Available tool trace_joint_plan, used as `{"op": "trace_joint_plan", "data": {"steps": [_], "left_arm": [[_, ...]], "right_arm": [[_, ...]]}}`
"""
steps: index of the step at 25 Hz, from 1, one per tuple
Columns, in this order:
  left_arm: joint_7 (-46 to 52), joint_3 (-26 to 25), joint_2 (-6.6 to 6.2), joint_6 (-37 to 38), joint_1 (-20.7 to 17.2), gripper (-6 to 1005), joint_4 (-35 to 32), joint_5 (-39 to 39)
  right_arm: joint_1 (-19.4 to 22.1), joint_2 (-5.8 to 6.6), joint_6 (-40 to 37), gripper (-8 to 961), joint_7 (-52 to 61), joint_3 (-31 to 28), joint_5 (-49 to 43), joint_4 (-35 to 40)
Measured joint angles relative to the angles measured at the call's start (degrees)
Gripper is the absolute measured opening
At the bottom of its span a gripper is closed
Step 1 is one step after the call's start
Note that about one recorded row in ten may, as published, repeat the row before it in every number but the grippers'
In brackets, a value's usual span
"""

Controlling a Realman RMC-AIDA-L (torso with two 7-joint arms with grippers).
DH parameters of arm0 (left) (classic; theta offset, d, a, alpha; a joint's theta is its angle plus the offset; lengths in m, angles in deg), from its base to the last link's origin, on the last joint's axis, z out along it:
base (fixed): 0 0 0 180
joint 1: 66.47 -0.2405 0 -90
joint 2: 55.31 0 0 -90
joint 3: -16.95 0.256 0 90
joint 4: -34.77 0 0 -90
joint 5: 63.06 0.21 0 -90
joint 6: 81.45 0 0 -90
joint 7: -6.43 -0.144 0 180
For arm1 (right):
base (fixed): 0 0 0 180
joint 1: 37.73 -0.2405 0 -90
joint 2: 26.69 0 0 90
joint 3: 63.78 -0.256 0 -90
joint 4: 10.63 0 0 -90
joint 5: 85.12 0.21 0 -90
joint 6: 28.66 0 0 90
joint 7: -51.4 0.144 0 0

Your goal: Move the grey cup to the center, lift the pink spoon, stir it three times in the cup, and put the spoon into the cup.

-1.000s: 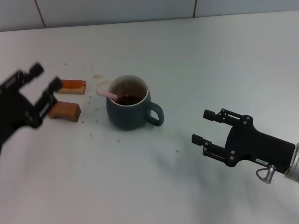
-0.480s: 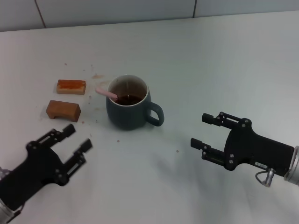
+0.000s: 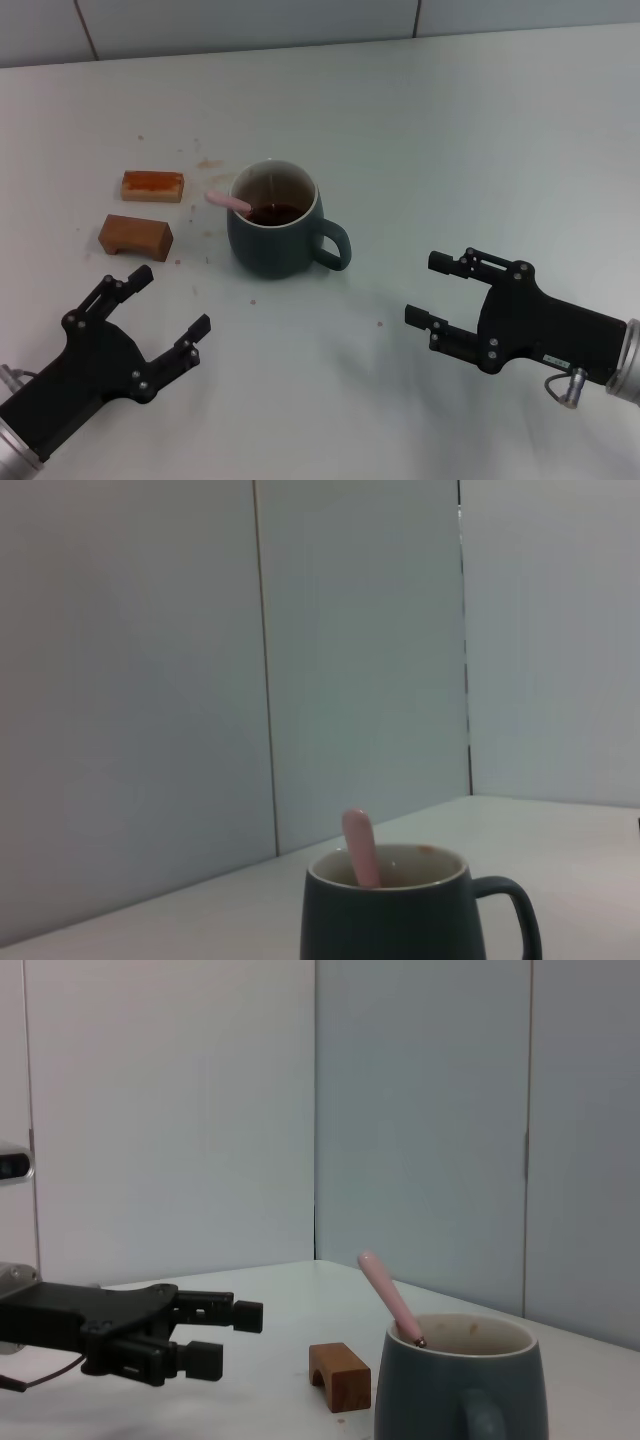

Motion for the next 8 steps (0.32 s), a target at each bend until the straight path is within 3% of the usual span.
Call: {"op": "trace_joint_plan", "data": {"steps": [4,8], "left_arm": [[-0.71,-1.17,-0.1,0.34,0.56,848,0.32,-0.01],[-0.71,-1.23,-0.11,0.27,0.71,848,0.32,0.0]], "right_arm": [[0.03,-0.01,0.16,666,0.0,0.08,0.0,0.0],[0.06,-0.02,0.2,666,0.0,0.1,0.0,0.0]]}}
